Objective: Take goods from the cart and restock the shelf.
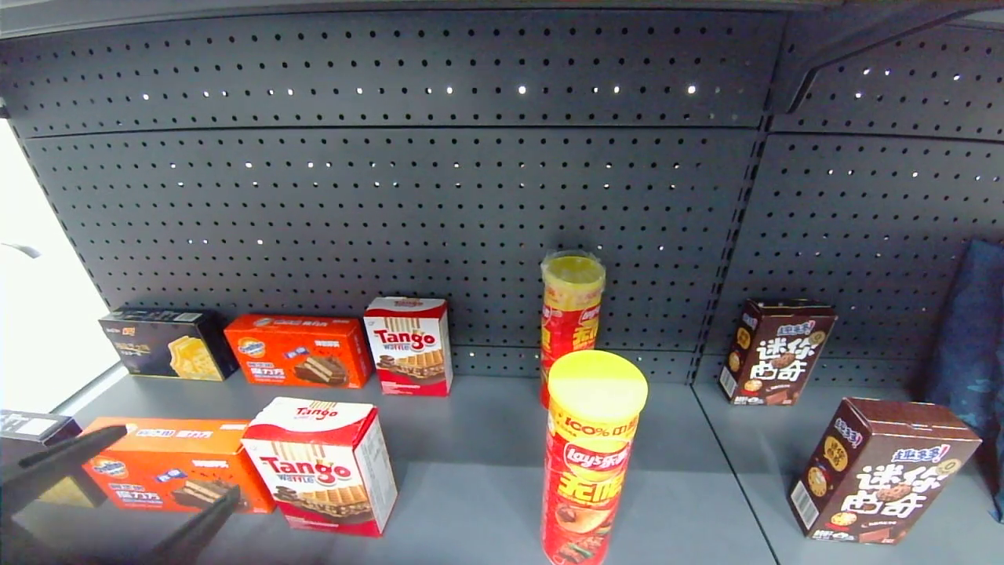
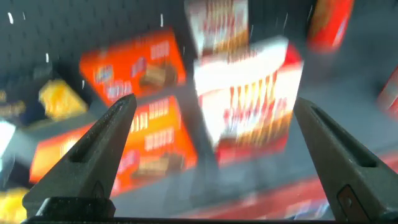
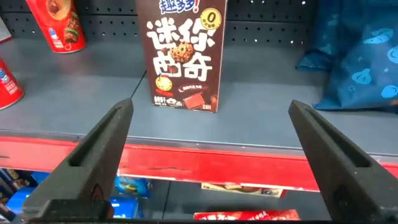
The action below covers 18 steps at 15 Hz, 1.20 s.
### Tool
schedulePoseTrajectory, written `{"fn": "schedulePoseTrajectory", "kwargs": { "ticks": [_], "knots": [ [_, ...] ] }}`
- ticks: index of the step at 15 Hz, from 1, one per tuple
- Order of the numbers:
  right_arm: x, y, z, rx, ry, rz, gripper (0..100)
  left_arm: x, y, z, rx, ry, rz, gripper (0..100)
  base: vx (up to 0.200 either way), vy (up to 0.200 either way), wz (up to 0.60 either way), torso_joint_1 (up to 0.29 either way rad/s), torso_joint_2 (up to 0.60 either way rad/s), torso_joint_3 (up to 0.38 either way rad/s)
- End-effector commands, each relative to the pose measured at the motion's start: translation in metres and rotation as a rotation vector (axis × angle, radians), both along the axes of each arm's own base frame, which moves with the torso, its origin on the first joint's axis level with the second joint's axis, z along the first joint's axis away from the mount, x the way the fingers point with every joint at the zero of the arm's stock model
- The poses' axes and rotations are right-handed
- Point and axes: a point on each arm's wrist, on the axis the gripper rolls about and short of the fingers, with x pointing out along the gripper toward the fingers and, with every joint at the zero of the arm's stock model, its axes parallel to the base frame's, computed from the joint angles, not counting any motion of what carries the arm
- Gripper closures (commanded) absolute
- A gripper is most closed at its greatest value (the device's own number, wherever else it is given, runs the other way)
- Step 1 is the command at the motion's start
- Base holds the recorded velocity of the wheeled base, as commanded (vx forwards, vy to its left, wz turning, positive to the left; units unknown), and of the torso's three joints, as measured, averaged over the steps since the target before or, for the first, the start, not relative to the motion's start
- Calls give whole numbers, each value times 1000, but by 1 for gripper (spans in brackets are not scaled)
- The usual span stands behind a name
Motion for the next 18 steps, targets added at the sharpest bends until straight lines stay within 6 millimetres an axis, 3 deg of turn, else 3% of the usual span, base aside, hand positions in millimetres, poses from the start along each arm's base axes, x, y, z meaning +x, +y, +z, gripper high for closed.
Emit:
{"fn": "schedulePoseTrajectory", "kwargs": {
  "ticks": [1,6,10,14,16,18],
  "knots": [
    [0,0,0,-1,-5,1,0,-28,7,-26,27,-31,-92,0,0,0,0,0,0,0],
    [0,0,0,-1,-5,1,0,-54,24,-64,20,16,-35,0,0,0,0,0,0,0],
    [0,0,0,-1,-5,1,0,-43,19,-53,-23,-15,121,0,0,0,0,0,0,0],
    [0,0,0,-1,-5,1,0,-43,21,-54,-9,-22,143,0,0,0,0,0,0,0],
    [0,0,0,-1,-5,1,0,-54,26,-56,-92,-50,61,0,0,0,0,0,0,0],
    [0,0,0,-1,-5,1,0,-76,28,-77,-120,4,-22,0,0,0,0,0,0,0]
  ]
}}
